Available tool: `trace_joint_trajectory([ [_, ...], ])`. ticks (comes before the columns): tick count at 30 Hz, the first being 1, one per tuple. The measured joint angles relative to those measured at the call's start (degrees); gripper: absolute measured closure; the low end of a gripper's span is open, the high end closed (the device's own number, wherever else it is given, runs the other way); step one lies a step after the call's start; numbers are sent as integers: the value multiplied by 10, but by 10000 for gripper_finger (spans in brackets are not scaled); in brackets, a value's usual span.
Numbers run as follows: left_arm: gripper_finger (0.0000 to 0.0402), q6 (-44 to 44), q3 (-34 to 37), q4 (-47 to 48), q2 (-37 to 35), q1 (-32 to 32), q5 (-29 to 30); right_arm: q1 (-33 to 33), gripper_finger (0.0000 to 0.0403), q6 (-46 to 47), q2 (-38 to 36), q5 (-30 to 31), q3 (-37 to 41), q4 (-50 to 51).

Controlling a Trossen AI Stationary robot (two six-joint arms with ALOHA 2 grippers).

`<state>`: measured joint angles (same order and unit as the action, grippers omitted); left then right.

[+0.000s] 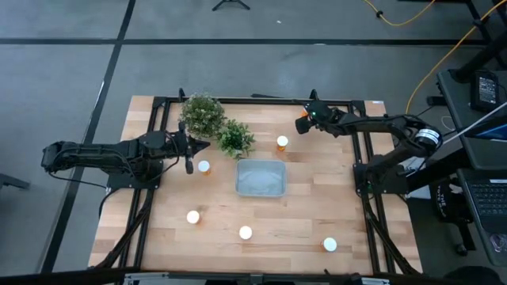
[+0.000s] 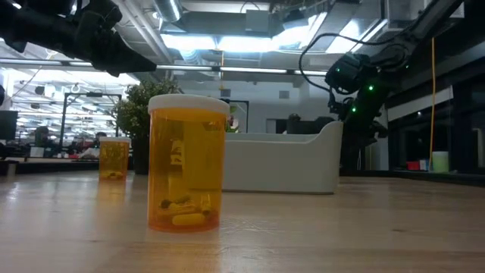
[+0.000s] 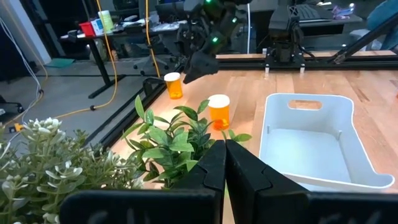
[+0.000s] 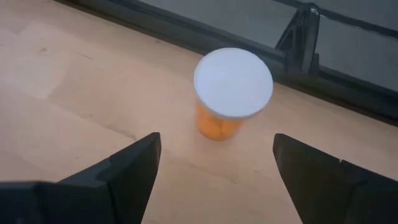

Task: Pick and place pill bottles into a basket
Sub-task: Put the orange pill bottle into the grey bin

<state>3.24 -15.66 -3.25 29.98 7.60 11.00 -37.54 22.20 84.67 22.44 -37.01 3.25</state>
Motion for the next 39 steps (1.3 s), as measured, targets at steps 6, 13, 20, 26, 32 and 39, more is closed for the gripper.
trace_joint_trajectory([
  [6, 395, 1, 0, 0, 0, 0, 0, -10, 89, 0, 23, 0, 0, -22],
  [13, 395, 1, 0, 0, 0, 0, 0, -16, 89, -12, 55, -1, 0, -69],
  [20, 395, 1, 0, 0, 0, 0, 0, -35, 89, -4, 78, 0, 0, -94],
  [26, 395, 1, 0, 0, 0, 0, 5, -39, 89, -19, 91, -20, 0, -128],
  [32, 395, 1, 0, 0, 0, 0, 26, -45, 89, -29, 94, -21, 0, -134],
  [39, 395, 1, 0, 0, 0, 0, 30, -47, 98, -38, 94, -21, 0, -158],
])
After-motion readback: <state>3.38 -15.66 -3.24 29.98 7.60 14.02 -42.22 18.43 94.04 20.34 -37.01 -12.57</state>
